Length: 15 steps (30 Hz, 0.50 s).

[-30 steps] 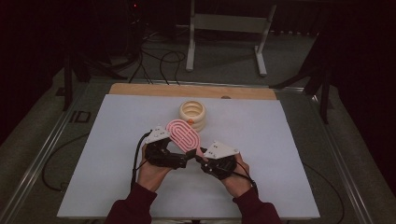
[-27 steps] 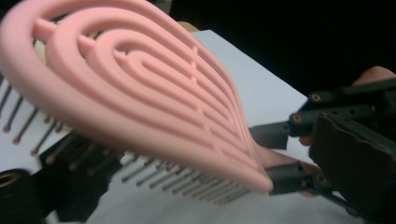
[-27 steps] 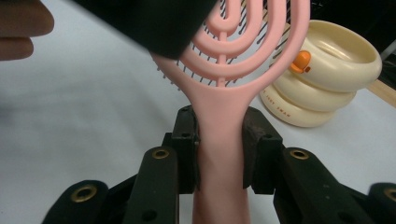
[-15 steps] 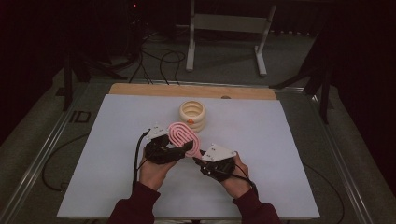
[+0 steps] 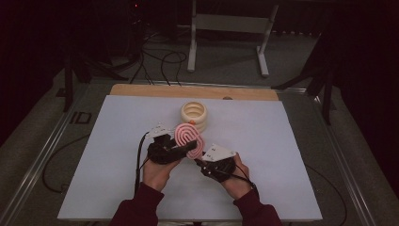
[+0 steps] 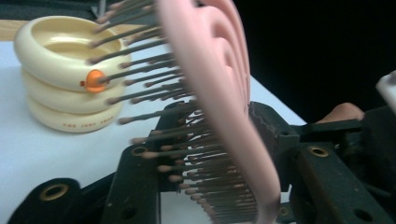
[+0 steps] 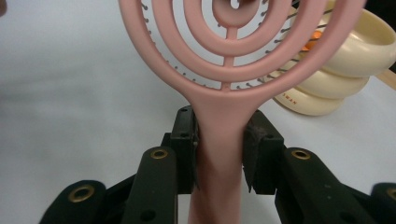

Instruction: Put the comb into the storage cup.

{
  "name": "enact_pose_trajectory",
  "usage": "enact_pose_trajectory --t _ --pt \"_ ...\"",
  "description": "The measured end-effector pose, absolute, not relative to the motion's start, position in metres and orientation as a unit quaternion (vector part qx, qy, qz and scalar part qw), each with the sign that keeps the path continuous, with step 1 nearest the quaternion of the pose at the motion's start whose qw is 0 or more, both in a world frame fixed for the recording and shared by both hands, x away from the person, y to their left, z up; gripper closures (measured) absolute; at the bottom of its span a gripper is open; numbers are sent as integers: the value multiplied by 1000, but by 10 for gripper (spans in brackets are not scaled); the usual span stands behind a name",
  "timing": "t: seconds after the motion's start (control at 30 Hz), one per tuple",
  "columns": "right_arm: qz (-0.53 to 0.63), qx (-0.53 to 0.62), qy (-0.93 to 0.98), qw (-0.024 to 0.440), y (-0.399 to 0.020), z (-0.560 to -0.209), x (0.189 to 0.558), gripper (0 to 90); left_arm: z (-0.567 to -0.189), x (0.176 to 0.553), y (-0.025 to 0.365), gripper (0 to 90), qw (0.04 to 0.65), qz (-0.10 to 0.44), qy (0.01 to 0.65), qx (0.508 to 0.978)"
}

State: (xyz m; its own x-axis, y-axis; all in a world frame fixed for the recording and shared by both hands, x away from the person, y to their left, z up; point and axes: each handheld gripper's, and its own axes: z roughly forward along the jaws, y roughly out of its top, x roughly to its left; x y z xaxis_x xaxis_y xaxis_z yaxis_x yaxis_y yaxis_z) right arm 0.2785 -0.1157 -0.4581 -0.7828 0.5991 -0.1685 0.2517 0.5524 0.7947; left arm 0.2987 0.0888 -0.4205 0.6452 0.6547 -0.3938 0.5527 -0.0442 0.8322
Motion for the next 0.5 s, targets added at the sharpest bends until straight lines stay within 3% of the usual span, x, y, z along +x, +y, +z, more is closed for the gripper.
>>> enact_pose_trajectory --t 0.2,0.5 --pt "410 248 851 216 -116 -457 279 646 -418 297 85 634 545 67 413 726" --pt "416 256 847 211 -120 -455 281 505 -416 298 89 635 550 70 409 725"
